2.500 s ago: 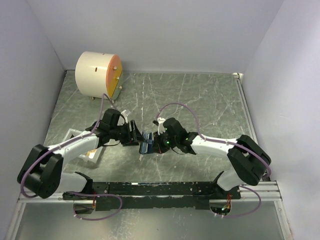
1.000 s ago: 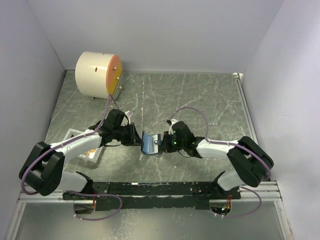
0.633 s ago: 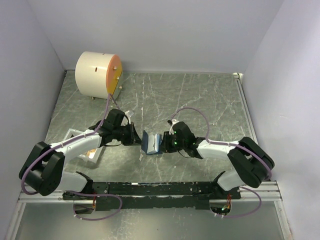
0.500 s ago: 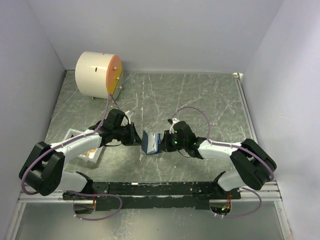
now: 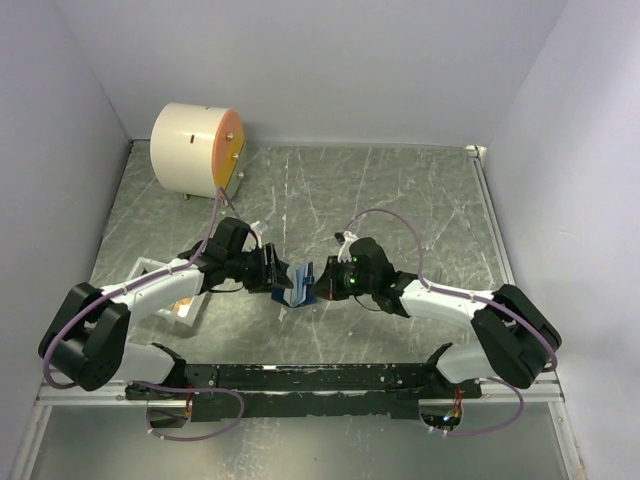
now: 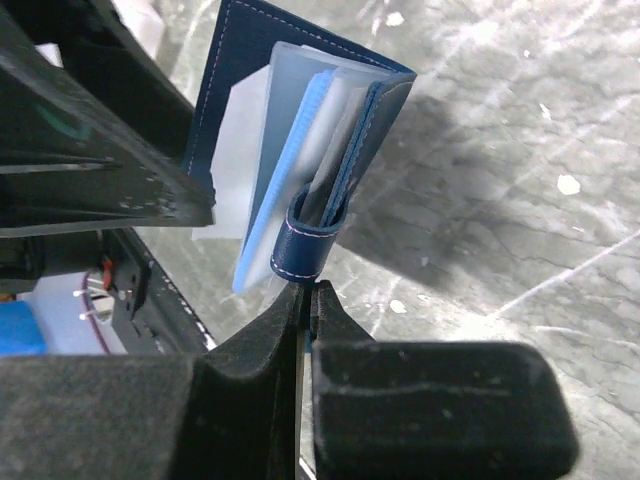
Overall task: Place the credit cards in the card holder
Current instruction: Open the card holder at the center of the board.
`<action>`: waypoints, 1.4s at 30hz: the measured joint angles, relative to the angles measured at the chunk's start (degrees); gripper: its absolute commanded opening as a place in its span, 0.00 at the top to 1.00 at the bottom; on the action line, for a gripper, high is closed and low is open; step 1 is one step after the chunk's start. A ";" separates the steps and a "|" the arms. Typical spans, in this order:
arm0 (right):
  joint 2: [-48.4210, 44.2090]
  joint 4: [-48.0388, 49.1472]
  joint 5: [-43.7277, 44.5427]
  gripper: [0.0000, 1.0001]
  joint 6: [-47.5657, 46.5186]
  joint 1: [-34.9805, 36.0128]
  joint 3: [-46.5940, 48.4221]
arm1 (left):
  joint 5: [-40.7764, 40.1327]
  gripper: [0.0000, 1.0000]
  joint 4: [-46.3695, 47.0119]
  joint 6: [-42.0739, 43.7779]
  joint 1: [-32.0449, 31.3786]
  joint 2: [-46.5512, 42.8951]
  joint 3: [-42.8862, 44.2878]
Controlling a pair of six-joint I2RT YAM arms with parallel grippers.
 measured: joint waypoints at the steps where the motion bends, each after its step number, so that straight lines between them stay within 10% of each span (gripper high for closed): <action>1: -0.48 0.02 -0.28 1.00 0.22 0.00 0.24 | 0.09 0.39 0.07 -0.02 0.00 0.00 0.02; 20: 0.31 -0.87 -1.36 1.00 1.20 0.00 0.90 | -0.42 0.35 1.40 -0.66 0.00 -1.88 -1.25; 42: 1.05 0.24 -1.38 1.00 1.27 0.00 -0.09 | -0.35 0.70 6.91 -3.06 0.00 -1.75 -5.09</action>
